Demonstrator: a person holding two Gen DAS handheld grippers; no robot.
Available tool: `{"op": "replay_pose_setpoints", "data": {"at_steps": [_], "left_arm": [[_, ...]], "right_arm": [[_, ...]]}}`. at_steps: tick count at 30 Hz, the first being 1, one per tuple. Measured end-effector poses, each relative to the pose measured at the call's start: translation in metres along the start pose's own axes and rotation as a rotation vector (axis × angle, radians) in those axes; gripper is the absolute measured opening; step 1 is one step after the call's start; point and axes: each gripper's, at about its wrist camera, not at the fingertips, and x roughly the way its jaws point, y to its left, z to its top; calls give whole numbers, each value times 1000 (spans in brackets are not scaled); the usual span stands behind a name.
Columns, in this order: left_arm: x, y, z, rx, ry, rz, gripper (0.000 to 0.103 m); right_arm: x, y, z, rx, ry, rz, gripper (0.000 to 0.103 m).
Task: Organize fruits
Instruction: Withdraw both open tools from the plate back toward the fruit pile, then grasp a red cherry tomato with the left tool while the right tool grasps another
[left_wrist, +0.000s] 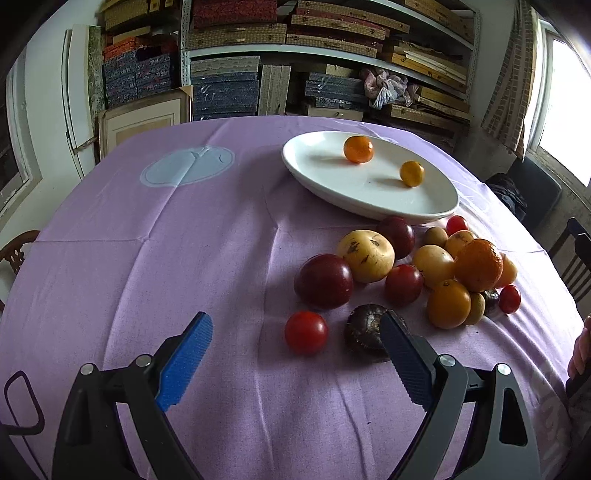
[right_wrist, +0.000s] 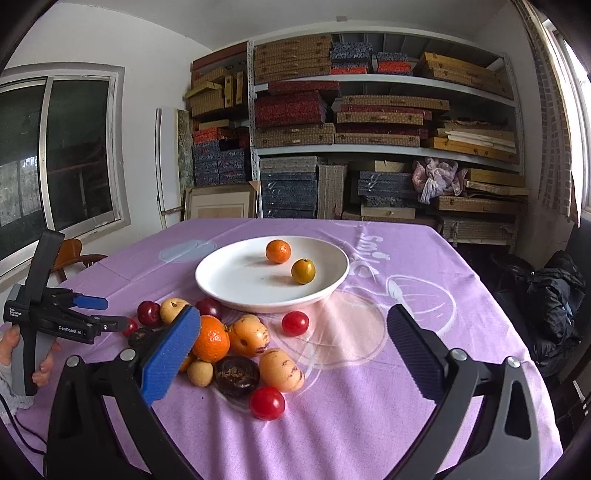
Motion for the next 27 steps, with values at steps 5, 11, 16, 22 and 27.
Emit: {"op": "replay_pose_setpoints", "data": {"at_steps": [5, 11, 16, 22, 27], "left_arm": [[6, 2, -5, 47, 1, 123, 91], [12, -6, -4, 118, 4, 119, 63], [21, -5, -3, 104, 49, -8, 42], [26, -3, -3, 92, 60, -45, 27], [25, -4, -6, 97, 65, -32, 27]], "right_arm": [[7, -2, -1, 24, 35, -2, 99], [13, 0, -2, 13, 65, 2, 99], [18, 2, -3, 7, 91, 0, 99], [27, -1, -9, -2, 178, 4, 99], [28, 2, -18, -20, 233, 38, 99]]}}
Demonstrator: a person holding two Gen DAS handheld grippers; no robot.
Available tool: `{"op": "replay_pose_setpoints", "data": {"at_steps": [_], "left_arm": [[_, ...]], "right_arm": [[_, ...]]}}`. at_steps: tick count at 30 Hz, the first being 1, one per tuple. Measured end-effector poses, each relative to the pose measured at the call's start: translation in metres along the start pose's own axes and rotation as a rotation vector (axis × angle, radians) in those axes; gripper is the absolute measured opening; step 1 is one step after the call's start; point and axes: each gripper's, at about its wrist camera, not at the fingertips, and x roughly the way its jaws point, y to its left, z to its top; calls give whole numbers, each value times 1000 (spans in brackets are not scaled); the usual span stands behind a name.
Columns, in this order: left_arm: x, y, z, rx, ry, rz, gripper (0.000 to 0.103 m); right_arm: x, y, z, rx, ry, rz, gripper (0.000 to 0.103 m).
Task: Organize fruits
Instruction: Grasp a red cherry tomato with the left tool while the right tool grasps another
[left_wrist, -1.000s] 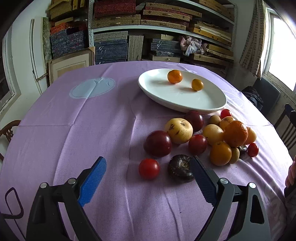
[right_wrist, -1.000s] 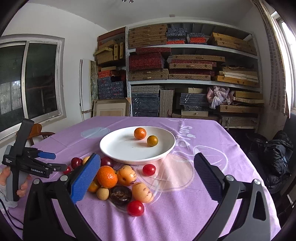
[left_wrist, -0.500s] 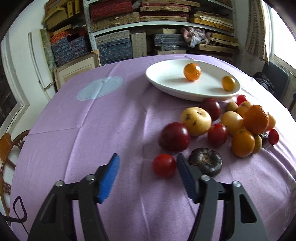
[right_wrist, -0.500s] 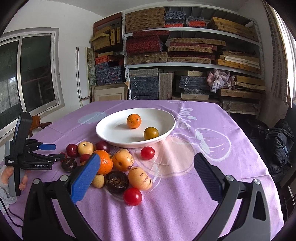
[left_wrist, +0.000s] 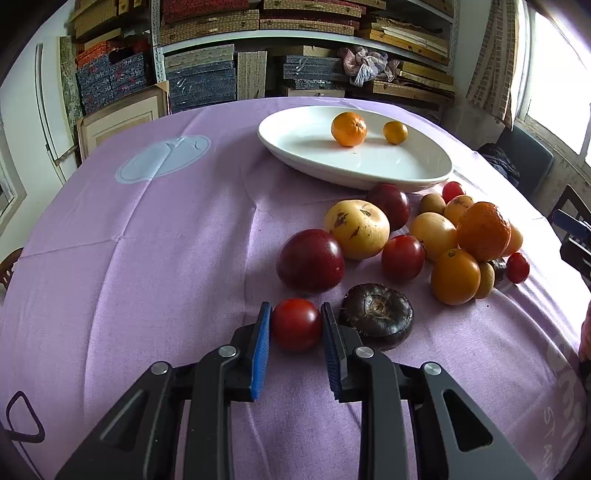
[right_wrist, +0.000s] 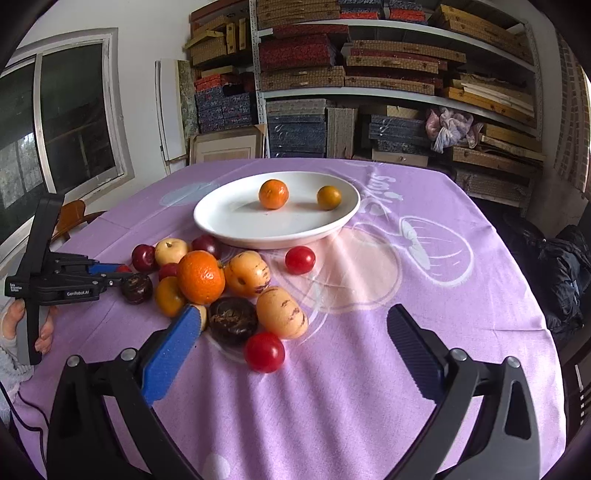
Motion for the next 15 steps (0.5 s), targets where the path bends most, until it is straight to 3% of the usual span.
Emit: {"op": "replay_pose_setpoints", "data": {"at_steps": [3, 5, 10, 12, 14, 15], "left_arm": [[-1, -1, -1, 2, -1, 5, 27], [-1, -1, -2, 1, 1, 8, 27], [0, 1, -2, -9, 7, 9, 27], [0, 0, -2, -9, 8, 11, 27], [0, 0, -2, -8, 11, 13, 27], [0, 0, -2, -6, 11, 15, 27]], "right_arm": [[6, 14, -7, -63, 46, -4, 92], [11, 21, -9, -97, 78, 6, 71], [18, 20, -10, -81, 119, 5, 69], [26, 21, -11, -83, 157, 5, 61], [35, 23, -11, -93, 202, 14, 44], [40, 24, -12, -95, 227, 24, 40]]}}
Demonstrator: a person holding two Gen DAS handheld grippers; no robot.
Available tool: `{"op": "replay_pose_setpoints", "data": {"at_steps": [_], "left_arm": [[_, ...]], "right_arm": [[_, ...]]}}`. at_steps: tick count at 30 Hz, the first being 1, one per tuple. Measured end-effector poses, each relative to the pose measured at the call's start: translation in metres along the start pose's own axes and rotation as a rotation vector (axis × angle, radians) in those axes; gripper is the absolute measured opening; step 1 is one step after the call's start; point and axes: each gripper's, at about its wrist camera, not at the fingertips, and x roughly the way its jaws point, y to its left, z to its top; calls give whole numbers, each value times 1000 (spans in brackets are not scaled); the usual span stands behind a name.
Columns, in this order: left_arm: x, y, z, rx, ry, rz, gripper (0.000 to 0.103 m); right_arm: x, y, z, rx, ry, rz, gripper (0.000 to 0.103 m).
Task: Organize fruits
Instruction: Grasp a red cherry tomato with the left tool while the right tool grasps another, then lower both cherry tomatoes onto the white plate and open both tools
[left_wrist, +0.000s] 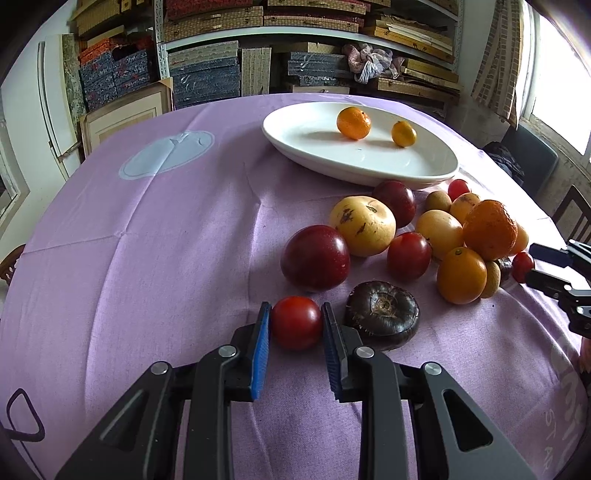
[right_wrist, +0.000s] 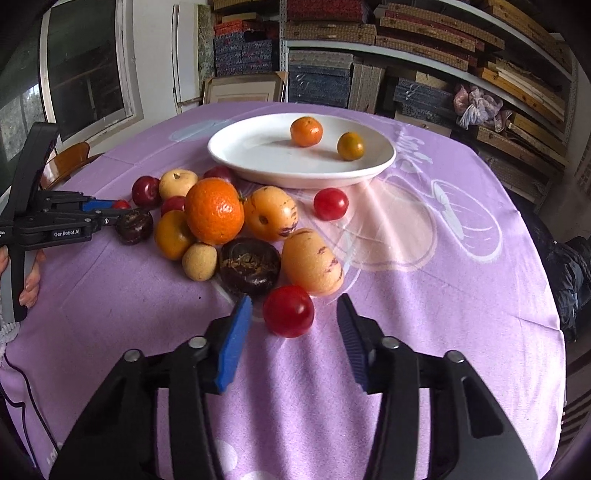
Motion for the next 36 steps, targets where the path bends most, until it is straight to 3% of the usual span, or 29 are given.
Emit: {"op": "replay_pose_setpoints", "data": {"at_steps": [2, 10, 17, 21, 27, 30, 34, 36], "left_arm": [[0, 0, 0, 1, 0, 1, 27], [0, 0, 0, -2, -3, -29, 26], [-19, 1, 5, -14, -76, -15, 26], [-38, -6, 42, 6, -143, -2, 26], [-5, -22, 104, 4, -129, -27, 26], [19, -22, 118, -33, -107, -53, 26], [42, -29, 128, -10, -82, -51, 27], [48, -31, 128, -8, -77, -75, 27]], "right_arm": [[7, 1, 1, 1, 31, 14, 31], [8, -10, 1, 58, 30, 82, 29], [-25, -23, 5, 115, -120, 66, 29], [-41, -42, 34, 154, -201, 47, 29], [1, -60, 95, 190, -184, 55, 29], [30, -60, 113, 204, -170, 71, 29], [57, -56, 122, 196, -145, 82, 29], [59, -57, 122, 205, -155, 94, 35]]}}
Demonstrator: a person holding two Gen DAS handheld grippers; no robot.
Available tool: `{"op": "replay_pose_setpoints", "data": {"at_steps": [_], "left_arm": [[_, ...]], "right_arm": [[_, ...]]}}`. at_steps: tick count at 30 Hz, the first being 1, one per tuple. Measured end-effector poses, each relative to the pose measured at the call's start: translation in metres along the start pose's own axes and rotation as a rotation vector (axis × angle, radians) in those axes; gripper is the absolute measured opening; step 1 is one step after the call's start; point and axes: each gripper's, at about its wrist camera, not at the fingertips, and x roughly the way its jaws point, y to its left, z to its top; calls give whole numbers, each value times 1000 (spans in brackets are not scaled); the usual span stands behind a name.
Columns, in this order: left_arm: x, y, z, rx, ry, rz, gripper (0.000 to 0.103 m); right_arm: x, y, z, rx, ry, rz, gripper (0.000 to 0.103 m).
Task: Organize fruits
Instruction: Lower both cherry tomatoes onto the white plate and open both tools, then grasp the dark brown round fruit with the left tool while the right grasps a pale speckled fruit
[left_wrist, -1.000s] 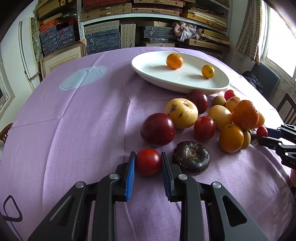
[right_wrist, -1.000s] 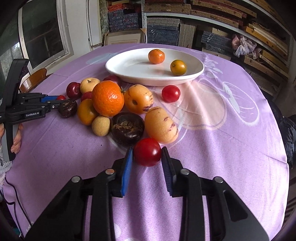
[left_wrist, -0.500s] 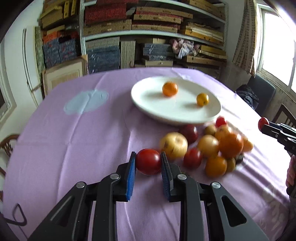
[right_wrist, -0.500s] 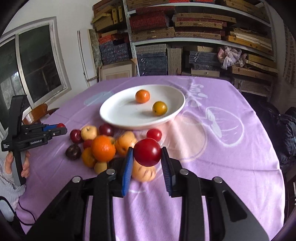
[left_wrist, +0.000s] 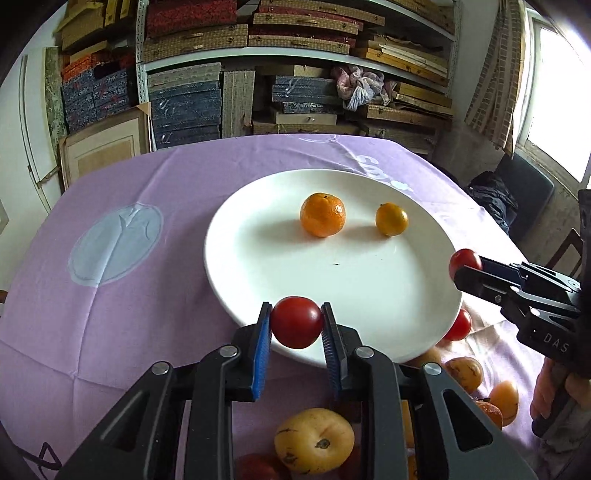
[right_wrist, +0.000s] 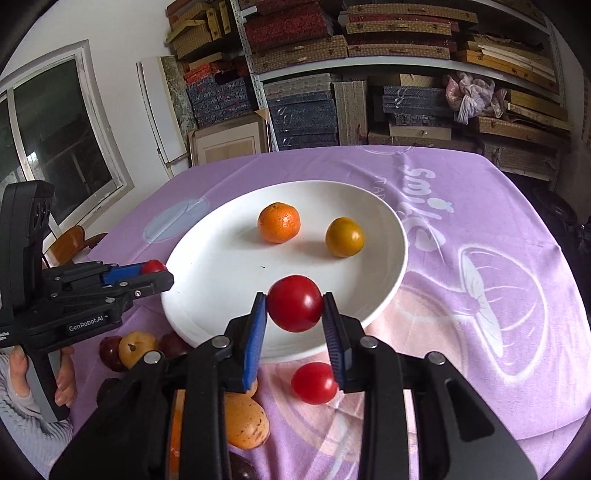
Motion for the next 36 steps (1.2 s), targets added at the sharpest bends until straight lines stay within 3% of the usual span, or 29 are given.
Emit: {"op": "replay_pose_setpoints", "data": {"at_steps": [1, 2, 4, 9, 11, 13, 14, 20, 23, 28, 36], "left_arm": [[2, 0, -1, -7, 0, -18, 28], [3, 1, -2, -9, 4, -31, 30], [2, 3, -6, -11, 2, -36, 42], [-19, 15, -10, -51, -21, -38, 48], [-37, 19, -16, -73, -38, -34, 55], [-58, 22, -28, -86, -52, -30, 71], [-70, 23, -37, -86, -56, -19, 73], [-100, 14, -95, -76, -36, -38, 75], [-101, -2, -118, -39, -46, -2, 75], [-90, -19, -124, 15, -18, 9, 75], [-74, -16, -124, 14, 25, -23, 75]], "right_arm": [[-1, -3, 0, 7, -8, 0, 48], [-4, -5, 0, 14, -19, -1, 54], [-11, -8, 0, 24, -39, 5, 54], [-40, -6, -4, 21, -89, 6, 55], [-58, -4, -8, 17, -113, 4, 70], [-79, -2, -18, 12, -144, -7, 82], [-89, -1, -26, 9, -154, -8, 84], [-128, 11, -82, -36, -181, -39, 93], [-130, 13, -95, -50, -157, -37, 93], [-124, 14, -99, -46, -127, -32, 93], [-110, 10, -100, -35, -72, -46, 93]]}}
